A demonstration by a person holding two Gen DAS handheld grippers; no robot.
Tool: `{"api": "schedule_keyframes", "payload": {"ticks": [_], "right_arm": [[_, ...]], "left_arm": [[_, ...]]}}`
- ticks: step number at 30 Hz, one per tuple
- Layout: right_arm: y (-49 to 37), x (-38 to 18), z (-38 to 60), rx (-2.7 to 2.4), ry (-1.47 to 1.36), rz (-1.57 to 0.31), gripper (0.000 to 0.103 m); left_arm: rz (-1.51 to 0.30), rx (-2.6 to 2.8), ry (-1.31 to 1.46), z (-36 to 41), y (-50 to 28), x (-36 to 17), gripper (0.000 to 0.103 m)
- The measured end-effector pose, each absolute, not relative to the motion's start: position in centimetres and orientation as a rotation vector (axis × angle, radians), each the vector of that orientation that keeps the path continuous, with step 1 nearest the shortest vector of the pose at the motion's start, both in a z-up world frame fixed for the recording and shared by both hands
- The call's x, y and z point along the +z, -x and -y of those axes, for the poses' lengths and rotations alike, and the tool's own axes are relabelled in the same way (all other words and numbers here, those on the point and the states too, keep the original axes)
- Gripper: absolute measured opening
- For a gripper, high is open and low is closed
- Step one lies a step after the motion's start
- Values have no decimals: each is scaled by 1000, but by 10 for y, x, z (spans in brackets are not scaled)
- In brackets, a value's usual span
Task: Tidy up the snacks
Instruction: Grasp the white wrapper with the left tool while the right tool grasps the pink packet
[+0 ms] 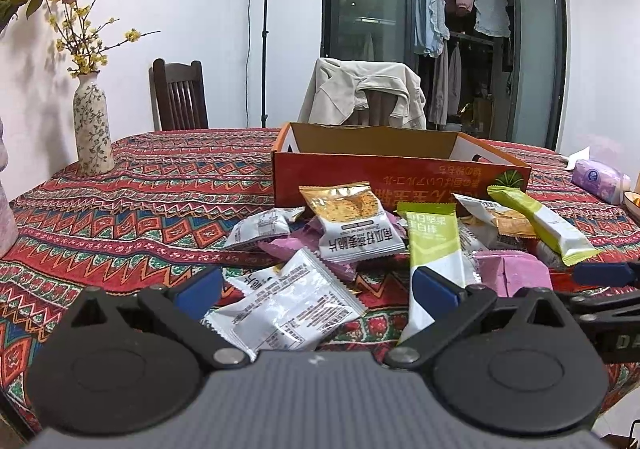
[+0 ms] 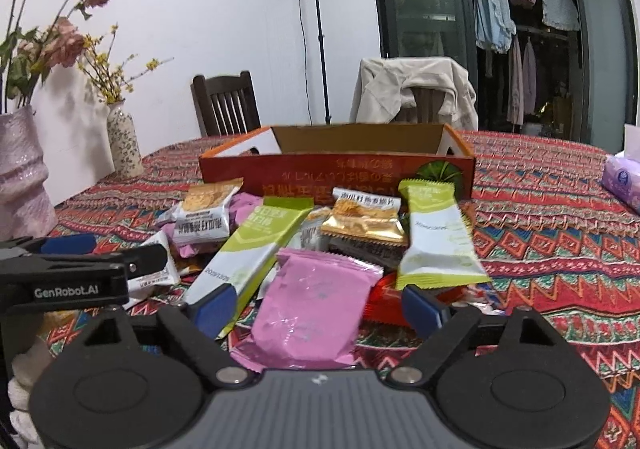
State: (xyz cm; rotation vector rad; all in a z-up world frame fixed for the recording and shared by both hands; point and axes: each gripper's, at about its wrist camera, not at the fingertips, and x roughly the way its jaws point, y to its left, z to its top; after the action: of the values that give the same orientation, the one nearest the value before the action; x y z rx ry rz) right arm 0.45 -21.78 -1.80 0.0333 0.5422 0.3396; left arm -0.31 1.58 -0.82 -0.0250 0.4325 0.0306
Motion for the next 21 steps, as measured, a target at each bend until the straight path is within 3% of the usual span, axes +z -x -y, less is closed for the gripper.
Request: {"api": "schedule_keyframes", "payload": {"ticks": [6,11,21], "right_arm": [[-17,-25,205,309,-19,-585,82],[-22,-35,197,305,-3,-623,65],[-13,-33,198,313,-3,-584,60]], "left_arm": [[-437,53,35,-26,2,-10,103],[-450,62,32,-32,-1,-13,103],[-501,46,-11,-34,-5,-23,103]]}}
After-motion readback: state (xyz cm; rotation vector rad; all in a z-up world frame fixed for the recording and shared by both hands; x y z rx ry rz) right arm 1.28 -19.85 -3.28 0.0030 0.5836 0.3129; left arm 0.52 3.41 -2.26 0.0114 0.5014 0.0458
